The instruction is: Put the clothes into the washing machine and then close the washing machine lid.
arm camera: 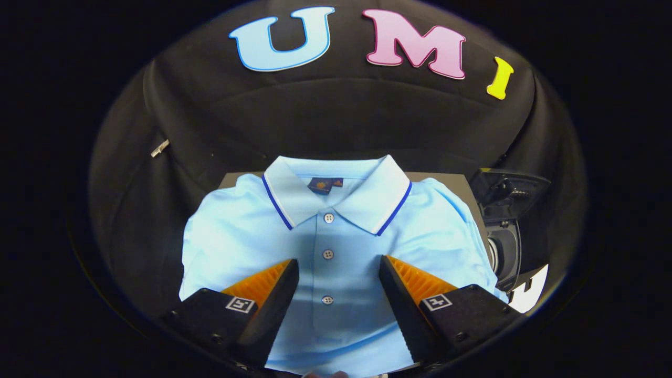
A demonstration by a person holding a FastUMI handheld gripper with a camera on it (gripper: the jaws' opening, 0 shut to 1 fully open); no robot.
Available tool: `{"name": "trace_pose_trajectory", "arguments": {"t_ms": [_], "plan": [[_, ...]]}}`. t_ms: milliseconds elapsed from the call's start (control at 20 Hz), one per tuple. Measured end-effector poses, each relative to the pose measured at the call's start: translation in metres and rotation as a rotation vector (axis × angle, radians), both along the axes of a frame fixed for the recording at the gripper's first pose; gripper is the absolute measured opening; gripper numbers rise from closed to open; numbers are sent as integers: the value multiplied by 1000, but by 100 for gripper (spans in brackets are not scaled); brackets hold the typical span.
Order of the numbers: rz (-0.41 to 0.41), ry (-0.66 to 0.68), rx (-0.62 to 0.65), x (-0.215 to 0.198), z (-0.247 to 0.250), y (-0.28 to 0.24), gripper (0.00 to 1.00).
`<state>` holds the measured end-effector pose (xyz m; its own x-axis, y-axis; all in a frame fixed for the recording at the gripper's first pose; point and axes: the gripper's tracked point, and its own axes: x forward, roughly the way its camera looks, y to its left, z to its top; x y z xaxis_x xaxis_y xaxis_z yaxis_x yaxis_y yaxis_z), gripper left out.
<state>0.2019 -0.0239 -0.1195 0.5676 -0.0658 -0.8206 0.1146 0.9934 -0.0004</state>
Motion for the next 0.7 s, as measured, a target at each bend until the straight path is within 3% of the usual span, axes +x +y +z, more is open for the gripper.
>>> {"name": "trace_pose_trajectory", "arguments": {"t_ms": [250, 350, 400, 600, 700], "plan": [[23, 81, -16, -2, -2, -3, 98], [31, 118, -14, -1, -2, -8, 87], [21, 130, -12, 0, -1, -9, 76], [-6, 137, 59, -1, -1, -18, 17], [-24, 128, 81, 2, -6, -19, 18]]}}
